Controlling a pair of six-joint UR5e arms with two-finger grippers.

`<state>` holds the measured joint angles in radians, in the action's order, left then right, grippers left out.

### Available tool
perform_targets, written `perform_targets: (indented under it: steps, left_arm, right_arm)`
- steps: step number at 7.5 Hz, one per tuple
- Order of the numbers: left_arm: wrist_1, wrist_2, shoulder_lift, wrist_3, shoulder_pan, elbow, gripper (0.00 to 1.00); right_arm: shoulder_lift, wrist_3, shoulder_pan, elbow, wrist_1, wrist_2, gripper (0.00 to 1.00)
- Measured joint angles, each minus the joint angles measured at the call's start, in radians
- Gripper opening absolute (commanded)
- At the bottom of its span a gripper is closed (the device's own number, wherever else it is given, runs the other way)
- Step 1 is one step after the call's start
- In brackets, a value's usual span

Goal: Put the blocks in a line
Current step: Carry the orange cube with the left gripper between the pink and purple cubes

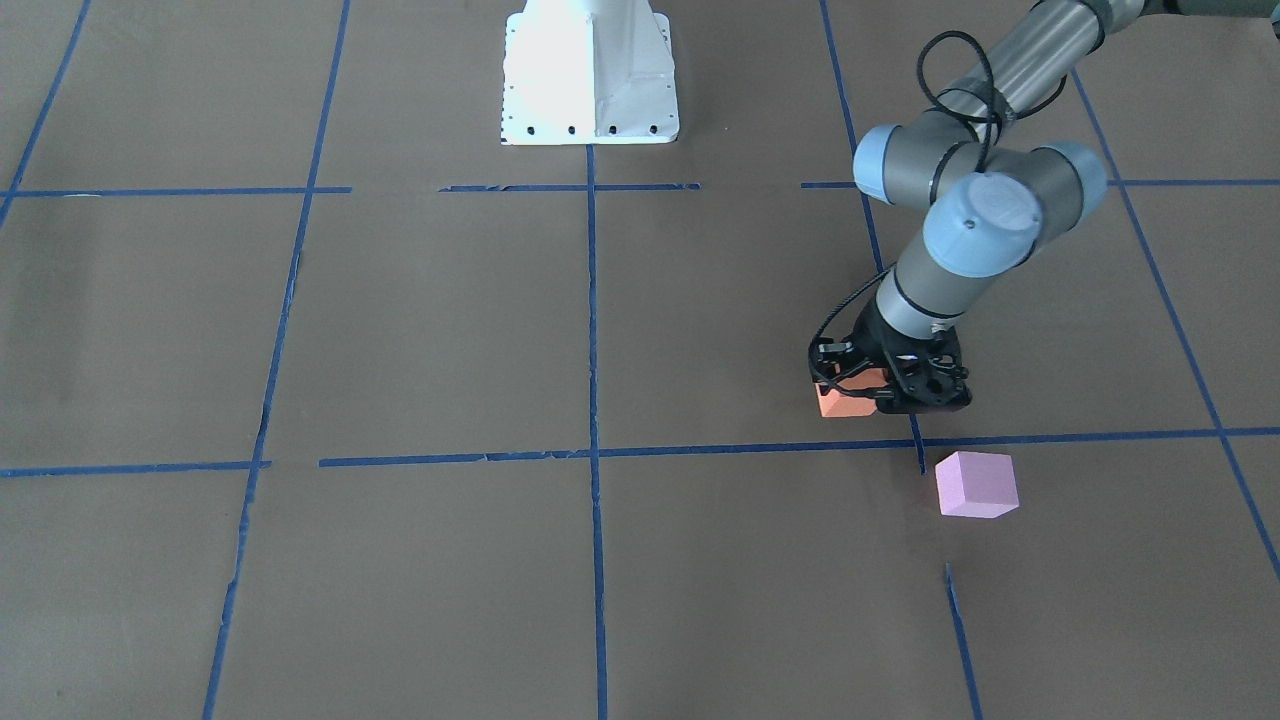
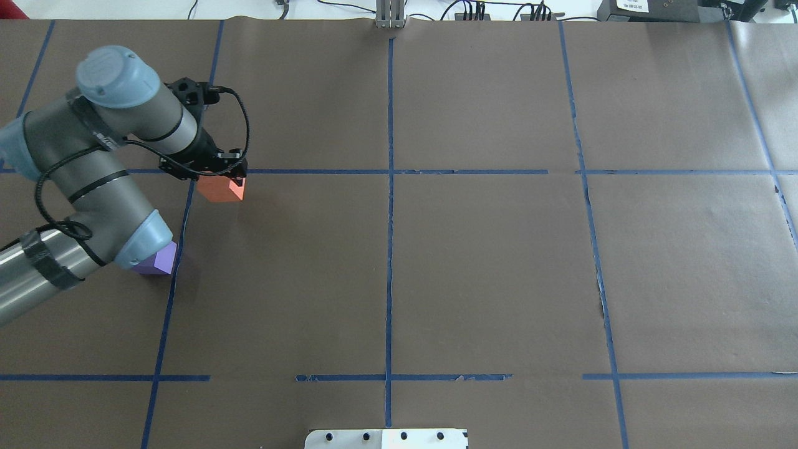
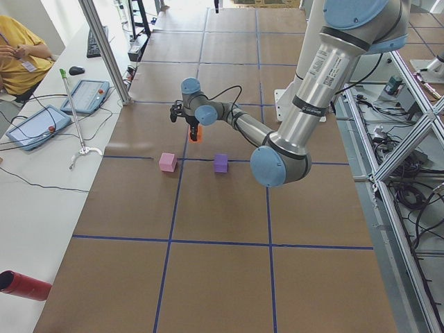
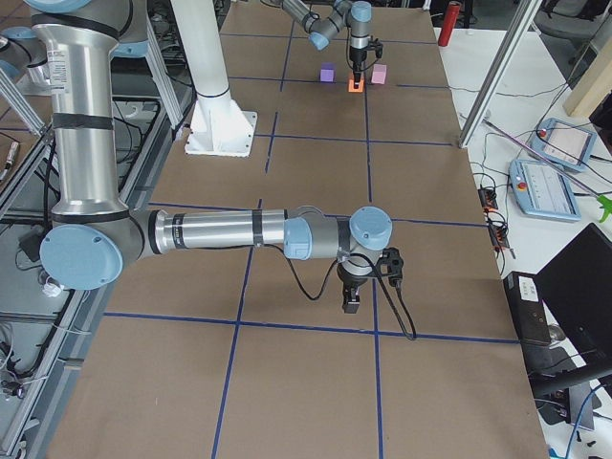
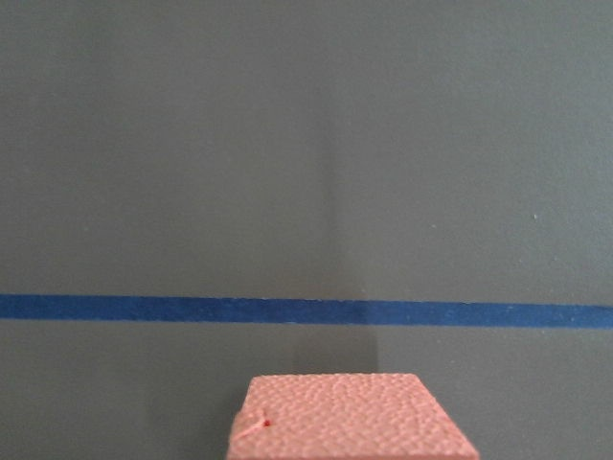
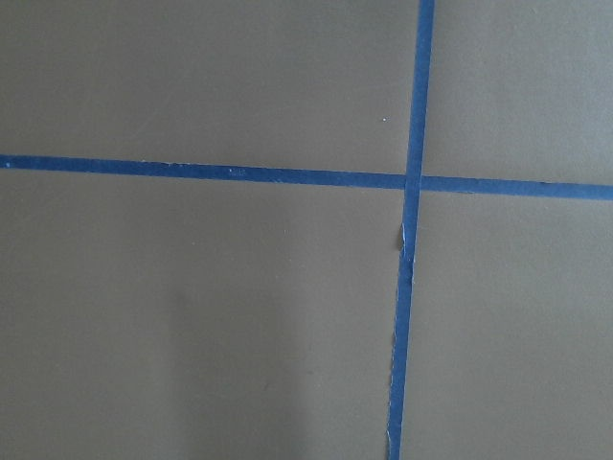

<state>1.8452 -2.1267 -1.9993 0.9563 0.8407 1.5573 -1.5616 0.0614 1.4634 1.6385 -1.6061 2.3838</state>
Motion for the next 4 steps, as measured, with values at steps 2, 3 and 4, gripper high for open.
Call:
perform_targets:
  steps: [2,3,4]
  left_arm:
    - [0.006,-0.021,0.082,-0.083,0.034,0.004,0.44]
    - [0.008,-0.023,0.093,-0.093,0.037,-0.008,0.44]
    - [0.010,-0.023,0.099,-0.099,0.040,-0.017,0.52]
  right_arm:
    - [0.000,0.000,0.000,0.001,0.000,0.000,1.00]
    - [0.000,0.000,0.000,0.001,0.000,0.000,1.00]
    - [0.000,0.000,0.000,0.000,0.000,0.000,1.00]
